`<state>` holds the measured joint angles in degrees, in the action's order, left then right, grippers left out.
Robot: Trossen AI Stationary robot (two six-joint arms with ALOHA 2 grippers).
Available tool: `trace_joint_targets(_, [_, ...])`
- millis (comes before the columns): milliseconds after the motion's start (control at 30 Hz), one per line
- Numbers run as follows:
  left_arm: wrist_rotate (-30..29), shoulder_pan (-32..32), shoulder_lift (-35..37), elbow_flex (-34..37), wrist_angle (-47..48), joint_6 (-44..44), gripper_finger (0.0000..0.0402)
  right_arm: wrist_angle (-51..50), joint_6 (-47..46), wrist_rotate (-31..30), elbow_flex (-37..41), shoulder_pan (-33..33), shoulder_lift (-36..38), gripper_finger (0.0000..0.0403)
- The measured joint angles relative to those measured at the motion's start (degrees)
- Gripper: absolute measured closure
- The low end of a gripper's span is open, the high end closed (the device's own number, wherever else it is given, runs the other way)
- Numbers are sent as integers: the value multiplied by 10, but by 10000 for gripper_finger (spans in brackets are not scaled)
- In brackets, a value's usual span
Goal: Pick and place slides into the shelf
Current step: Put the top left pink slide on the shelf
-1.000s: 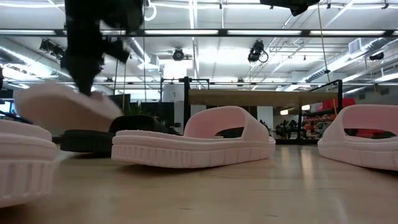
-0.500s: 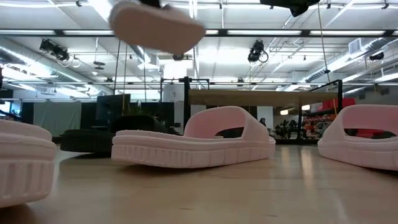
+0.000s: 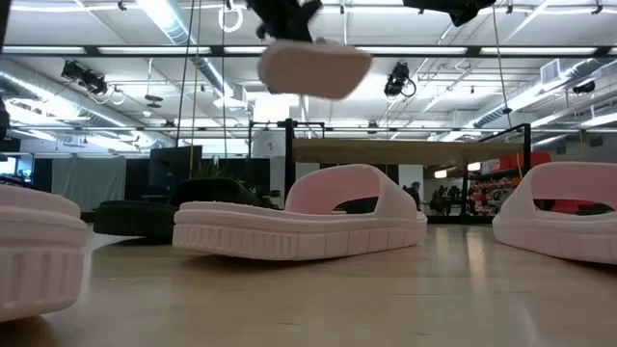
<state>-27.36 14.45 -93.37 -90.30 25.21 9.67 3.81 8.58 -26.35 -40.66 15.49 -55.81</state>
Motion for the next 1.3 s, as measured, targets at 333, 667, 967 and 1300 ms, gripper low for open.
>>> trace_joint_targets(333, [-16,50,-108,-9,-90,7,392,-1,20,0,0,0,0,357])
trace_joint_targets(667, [-49,47,-118,-64,-93,-43,393,-1,34,-1,0,-8,0,357])
trace_joint_targets(967, [-74,49,-125,-65,-28,-79,393,-11,13,0,0,-27,0,357])
trace_joint_targets(1300, [-85,66,-140,-64,56,-124,382,-18,3,0,0,-28,0,357])
